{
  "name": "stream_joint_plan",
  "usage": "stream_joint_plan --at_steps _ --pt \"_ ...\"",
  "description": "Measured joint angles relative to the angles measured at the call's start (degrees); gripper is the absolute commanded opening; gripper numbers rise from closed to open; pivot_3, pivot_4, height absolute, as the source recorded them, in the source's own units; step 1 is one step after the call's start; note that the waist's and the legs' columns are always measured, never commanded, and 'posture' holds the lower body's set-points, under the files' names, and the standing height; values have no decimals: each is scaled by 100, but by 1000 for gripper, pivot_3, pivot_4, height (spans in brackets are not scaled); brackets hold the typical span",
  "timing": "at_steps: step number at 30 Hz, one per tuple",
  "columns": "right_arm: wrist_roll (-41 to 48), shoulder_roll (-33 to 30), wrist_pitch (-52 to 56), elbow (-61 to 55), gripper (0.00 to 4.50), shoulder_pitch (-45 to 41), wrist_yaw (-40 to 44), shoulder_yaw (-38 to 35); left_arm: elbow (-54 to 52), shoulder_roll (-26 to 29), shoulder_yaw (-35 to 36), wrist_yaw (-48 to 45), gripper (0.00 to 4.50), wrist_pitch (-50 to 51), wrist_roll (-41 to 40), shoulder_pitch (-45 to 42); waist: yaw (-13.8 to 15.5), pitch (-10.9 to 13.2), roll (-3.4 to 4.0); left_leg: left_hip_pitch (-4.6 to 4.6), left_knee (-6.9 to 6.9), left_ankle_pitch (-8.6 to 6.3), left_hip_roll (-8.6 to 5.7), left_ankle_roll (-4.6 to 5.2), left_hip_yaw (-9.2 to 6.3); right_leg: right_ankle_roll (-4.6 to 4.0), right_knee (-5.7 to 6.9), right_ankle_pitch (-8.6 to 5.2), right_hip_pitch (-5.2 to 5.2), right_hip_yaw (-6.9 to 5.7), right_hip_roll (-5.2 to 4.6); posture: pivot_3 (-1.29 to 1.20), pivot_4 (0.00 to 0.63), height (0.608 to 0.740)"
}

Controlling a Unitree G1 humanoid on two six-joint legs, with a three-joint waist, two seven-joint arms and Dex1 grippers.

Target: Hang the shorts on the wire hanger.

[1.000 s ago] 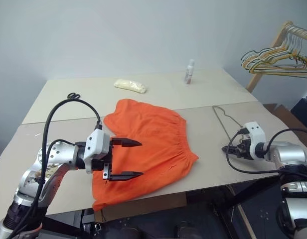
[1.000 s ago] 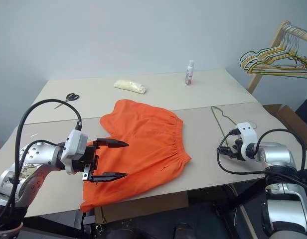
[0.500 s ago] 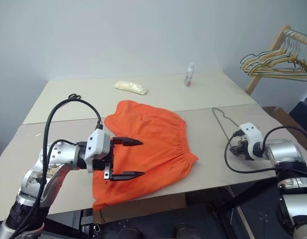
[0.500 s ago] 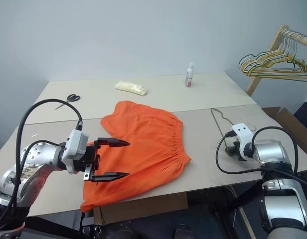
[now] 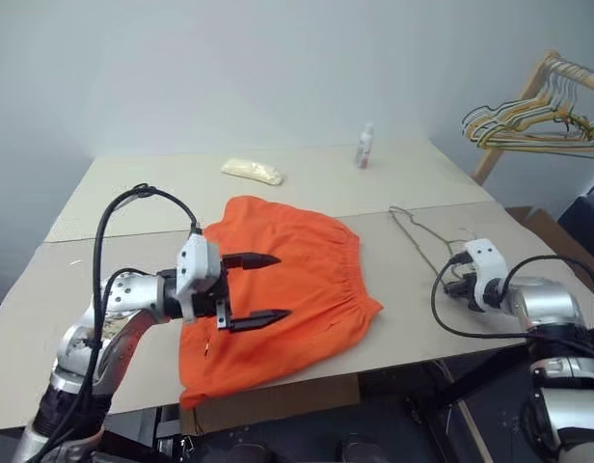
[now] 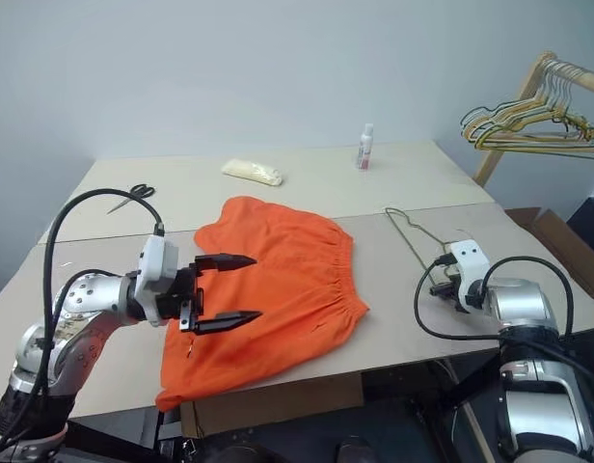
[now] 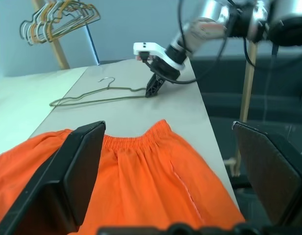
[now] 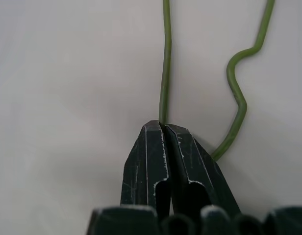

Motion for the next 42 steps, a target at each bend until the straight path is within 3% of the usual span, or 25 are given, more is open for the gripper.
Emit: stream_joint_plan --at_steps 6,9,12,16,19,24,29,36,42 --pt "961 269 750 -1981 35 410 -238 -1035 237 -524 157 734 4500 688 -603 -330 16 -4 25 -22 -1 4 0 -7 -18 2 -7 1 -9 -17 -1 75 0 740" --pt "1194 456 759 -2796 35 784 -363 -1199 427 -837 312 1236 4500 1126 -966 -601 39 -4 25 -21 6 0 -5 1 -25 4 -8 2 0 -24 -6 73 0 740" --pt "1124 689 -62 -3509 35 1358 -384 -1065 580 -1286 443 1911 4500 1543 -1265 -852 49 -4 25 -22 9 1 -12 -1 -29 9 -8 3 0 -26 -9 76 0 740" --pt "764 986 -2006 -4138 35 1849 -286 -697 736 -2122 628 2839 4500 1825 -1801 -1170 9 -3 24 -20 9 21 -15 -38 -26 13 -12 6 1 -23 -8 82 0 740" --pt "666 1235 -3101 -4356 35 1956 -237 -469 844 -2584 881 3530 4500 2004 -2326 -1429 -27 -3 23 -14 7 27 -13 -50 -24 12 -9 6 1 -18 -4 86 0 740" --pt "346 1333 -4324 -4387 35 2007 -157 -16 928 -2791 1259 4234 4500 2032 -2802 -1542 -2 -3 22 -10 6 29 -14 -53 -25 11 -10 5 5 -18 -2 101 0 740" --pt "-53 1380 -4765 -4339 35 2029 -161 594 990 -2945 1467 4613 4500 1857 -2985 -1741 36 -2 20 -12 5 30 -17 -54 -25 10 -17 6 7 -19 -2 113 0 740" --pt "-568 1502 -5076 -3940 35 1982 -425 890 793 -3163 1421 4680 4500 1548 -3006 -1729 89 -2 20 -13 5 30 -17 -54 -26 8 -21 6 7 -20 -2 115 0 740" --pt "-729 1514 -5228 -3879 0 1984 -531 928 953 -3221 1594 4895 2548 1470 -3251 -1760 120 -2 20 -13 4 30 -17 -54 -26 8 -22 6 8 -21 0 104 0 740"
